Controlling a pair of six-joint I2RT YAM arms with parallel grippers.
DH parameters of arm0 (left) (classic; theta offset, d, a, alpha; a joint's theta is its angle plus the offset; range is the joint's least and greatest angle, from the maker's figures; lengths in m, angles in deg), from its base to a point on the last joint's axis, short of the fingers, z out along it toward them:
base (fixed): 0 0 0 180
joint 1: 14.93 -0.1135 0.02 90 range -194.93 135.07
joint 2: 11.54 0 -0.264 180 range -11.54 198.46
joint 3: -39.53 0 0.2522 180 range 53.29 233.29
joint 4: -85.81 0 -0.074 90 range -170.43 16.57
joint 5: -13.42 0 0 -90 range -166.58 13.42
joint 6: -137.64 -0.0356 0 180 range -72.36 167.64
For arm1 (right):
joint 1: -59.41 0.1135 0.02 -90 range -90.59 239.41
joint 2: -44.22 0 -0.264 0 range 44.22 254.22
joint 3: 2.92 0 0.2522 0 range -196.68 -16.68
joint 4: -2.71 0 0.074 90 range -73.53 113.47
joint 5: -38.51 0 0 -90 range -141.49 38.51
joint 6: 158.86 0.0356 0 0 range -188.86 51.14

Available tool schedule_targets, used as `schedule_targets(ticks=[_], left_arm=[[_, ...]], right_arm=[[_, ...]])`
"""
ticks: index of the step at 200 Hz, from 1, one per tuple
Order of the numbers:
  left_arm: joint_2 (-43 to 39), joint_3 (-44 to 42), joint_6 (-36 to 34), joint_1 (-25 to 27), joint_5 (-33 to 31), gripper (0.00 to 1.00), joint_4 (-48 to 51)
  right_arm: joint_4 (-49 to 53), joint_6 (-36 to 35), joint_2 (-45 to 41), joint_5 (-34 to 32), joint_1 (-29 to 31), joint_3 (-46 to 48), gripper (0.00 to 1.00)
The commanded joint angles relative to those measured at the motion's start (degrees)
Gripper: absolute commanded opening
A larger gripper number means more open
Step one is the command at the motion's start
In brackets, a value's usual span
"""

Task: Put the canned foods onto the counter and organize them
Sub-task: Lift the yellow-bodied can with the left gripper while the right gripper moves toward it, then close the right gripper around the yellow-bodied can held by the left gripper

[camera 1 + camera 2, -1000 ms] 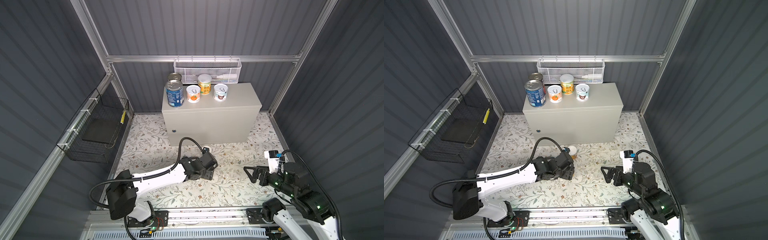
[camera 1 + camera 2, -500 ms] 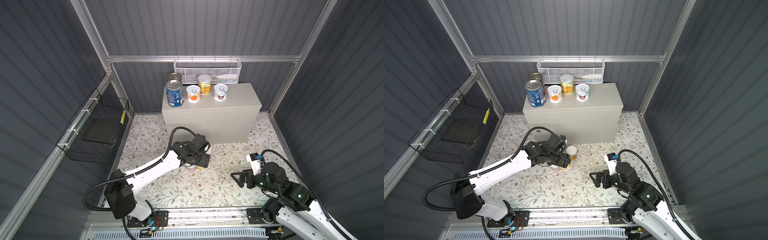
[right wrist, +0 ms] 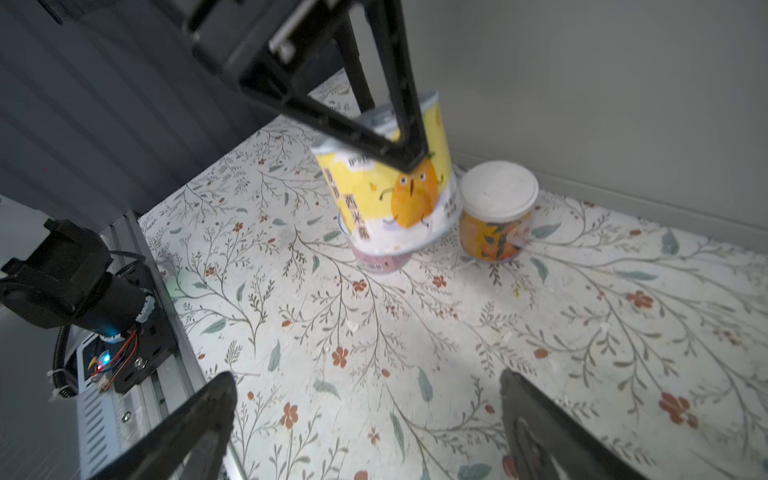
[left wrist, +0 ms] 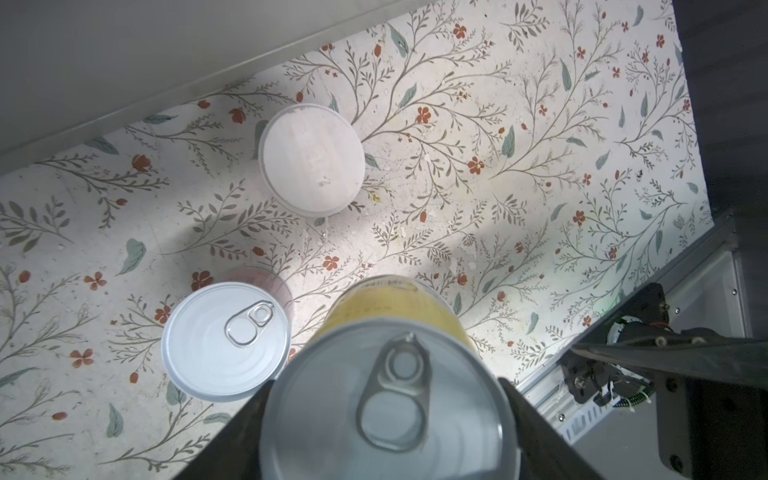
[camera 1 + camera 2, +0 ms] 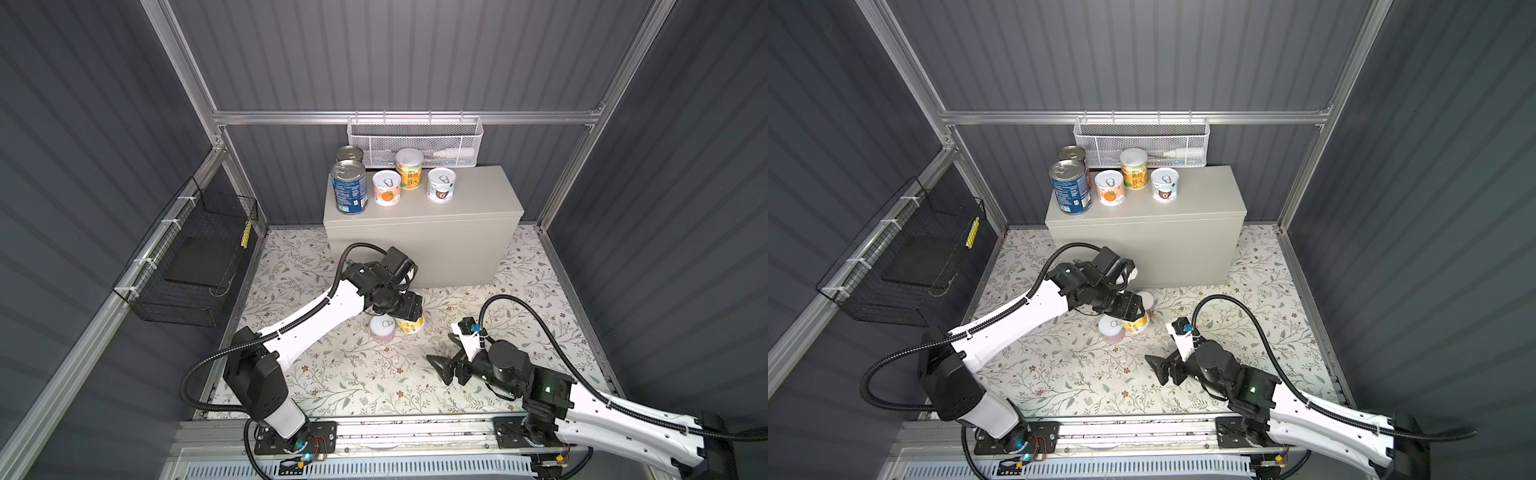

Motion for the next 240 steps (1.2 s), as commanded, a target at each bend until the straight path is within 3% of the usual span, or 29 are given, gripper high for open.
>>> schedule_targets(ticks=[1,75,99,169,240], left_arm=[[0.06,3.33,-1.36,-0.32,5.12,0.54,1.87],[2.14,8.02,-1.8,-0.32,14.56,0.54,5.67],[2.35,8.52,-1.87,-0.32,14.83,0.53,6.26],[0.75,8.5,-1.15,-0.32,16.05,0.54,4.06],[0.58,10.87,-1.61,-0.41,16.53,0.54,4.88]], right_arm=[[-11.45,-5.89,1.78,-2.59,0.3,0.5,0.99],[-20.42,-9.63,9.72,-2.43,-0.35,-0.25,0.99],[-19.11,-11.39,11.73,-4.48,-1.25,-2.11,0.99],[-18.05,-10.69,13.15,2.35,-7.04,-5.12,0.98],[-18.03,-10.08,15.15,7.76,-7.36,-5.66,0.97]])
